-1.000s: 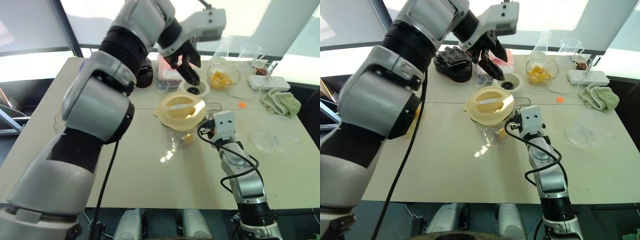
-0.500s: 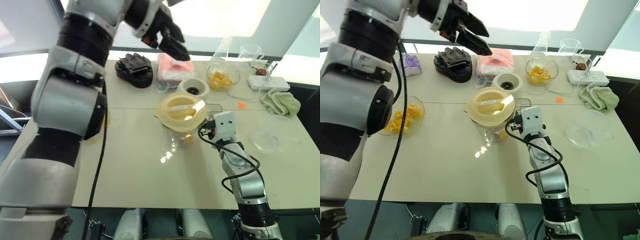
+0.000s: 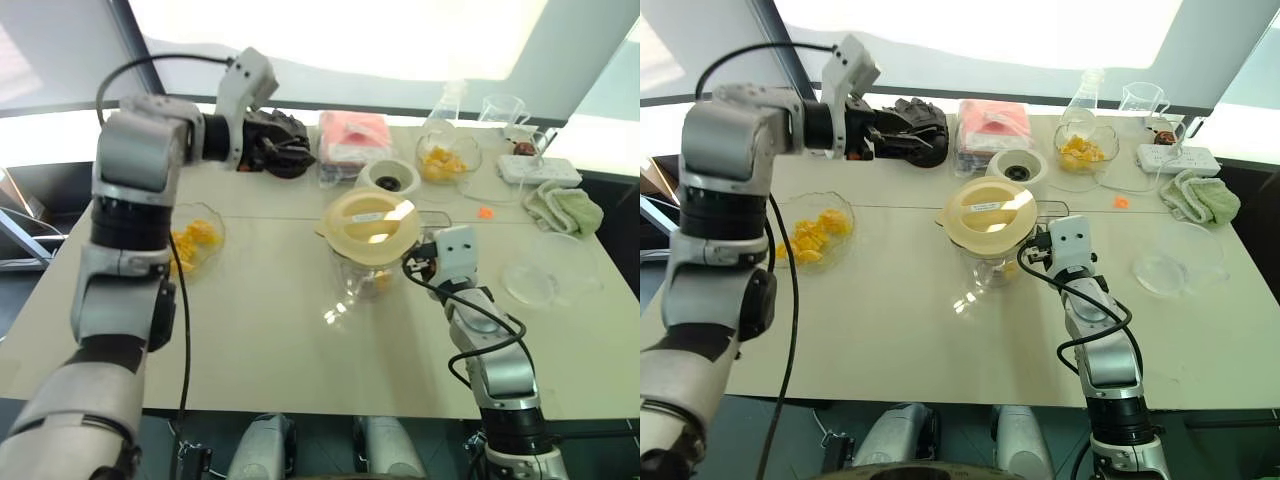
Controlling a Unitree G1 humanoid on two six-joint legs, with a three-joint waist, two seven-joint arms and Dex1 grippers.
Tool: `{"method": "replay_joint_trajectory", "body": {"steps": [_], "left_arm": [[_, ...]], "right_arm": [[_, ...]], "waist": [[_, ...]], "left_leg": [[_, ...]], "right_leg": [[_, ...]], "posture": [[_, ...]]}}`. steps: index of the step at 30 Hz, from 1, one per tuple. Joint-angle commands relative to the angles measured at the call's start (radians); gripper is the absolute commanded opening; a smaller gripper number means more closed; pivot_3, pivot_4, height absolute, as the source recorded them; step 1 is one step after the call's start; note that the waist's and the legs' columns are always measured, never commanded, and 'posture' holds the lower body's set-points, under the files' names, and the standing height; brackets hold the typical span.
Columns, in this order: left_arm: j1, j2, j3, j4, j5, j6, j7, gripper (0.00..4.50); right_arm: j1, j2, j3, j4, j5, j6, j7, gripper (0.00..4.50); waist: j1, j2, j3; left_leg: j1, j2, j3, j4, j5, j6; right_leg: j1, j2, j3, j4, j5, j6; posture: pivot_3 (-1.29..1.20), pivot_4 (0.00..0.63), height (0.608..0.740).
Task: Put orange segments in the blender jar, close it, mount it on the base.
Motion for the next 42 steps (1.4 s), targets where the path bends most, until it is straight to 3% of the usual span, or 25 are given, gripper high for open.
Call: {"method": "replay_joint_trajectory", "body": {"steps": [1,5,9,18,27,36,42], "left_arm": [[0.063,-0.048,0.078,-0.124,-0.055,0.048,0.130,3.48],[0.146,-0.094,0.120,-0.181,-0.111,0.059,0.218,3.48],[0.179,-0.103,0.152,-0.195,-0.162,0.060,0.280,3.48],[0.251,-0.121,0.174,-0.172,-0.228,0.011,0.392,3.48],[0.321,-0.170,0.166,-0.207,-0.291,-0.019,0.465,3.48],[0.385,-0.206,0.167,-0.267,-0.350,-0.012,0.532,3.48],[0.431,-0.198,0.165,-0.349,-0.404,-0.027,0.526,3.48]], "right_arm": [[0.014,0.048,-0.078,0.031,0.068,-0.025,-0.005,0.94],[-0.023,0.137,-0.166,-0.028,0.243,-0.038,0.033,0.94],[-0.039,0.116,-0.181,-0.065,0.282,-0.040,0.069,0.94],[-0.149,-0.030,-0.258,-0.151,0.359,0.110,0.080,0.94],[-0.324,-0.251,-0.386,-0.182,0.488,0.355,0.106,0.94],[-0.573,-0.416,-0.450,-0.057,0.569,0.527,0.122,0.94],[-0.777,-0.470,-0.391,0.150,0.522,0.547,0.109,0.94]], "waist": [[0.000,0.000,0.000],[-0.005,0.001,0.001],[-0.010,0.002,0.002],[-0.007,0.002,0.002],[-0.006,0.002,0.003],[-0.004,0.002,0.003],[-0.005,0.002,0.003]], "left_leg": [[0.001,0.000,0.000,0.000,0.000,0.000],[0.001,0.000,-0.001,0.000,0.001,-0.002],[0.000,0.000,-0.001,-0.001,0.002,-0.004],[0.001,0.000,-0.001,-0.001,0.003,-0.006],[-0.001,0.000,-0.001,-0.001,0.003,-0.006],[-0.001,0.000,-0.001,-0.001,0.003,-0.006],[-0.002,0.000,0.001,-0.002,0.003,-0.005]], "right_leg": [[0.001,0.000,0.000,0.000,0.000,0.000],[0.000,0.000,0.000,0.001,0.001,-0.001],[-0.004,0.000,0.000,0.005,0.001,-0.001],[-0.004,0.001,0.001,0.009,0.001,-0.001],[-0.004,0.000,0.001,0.006,0.001,-0.001],[-0.004,0.000,0.000,0.005,0.001,-0.002],[-0.005,-0.001,0.001,0.002,0.002,-0.002]], "posture": [[0.00,0.150,0.740],[0.00,0.150,0.740],[0.00,0.150,0.740],[0.00,0.150,0.740],[0.00,0.150,0.740],[0.00,0.150,0.740],[0.00,0.150,0.740]]}}
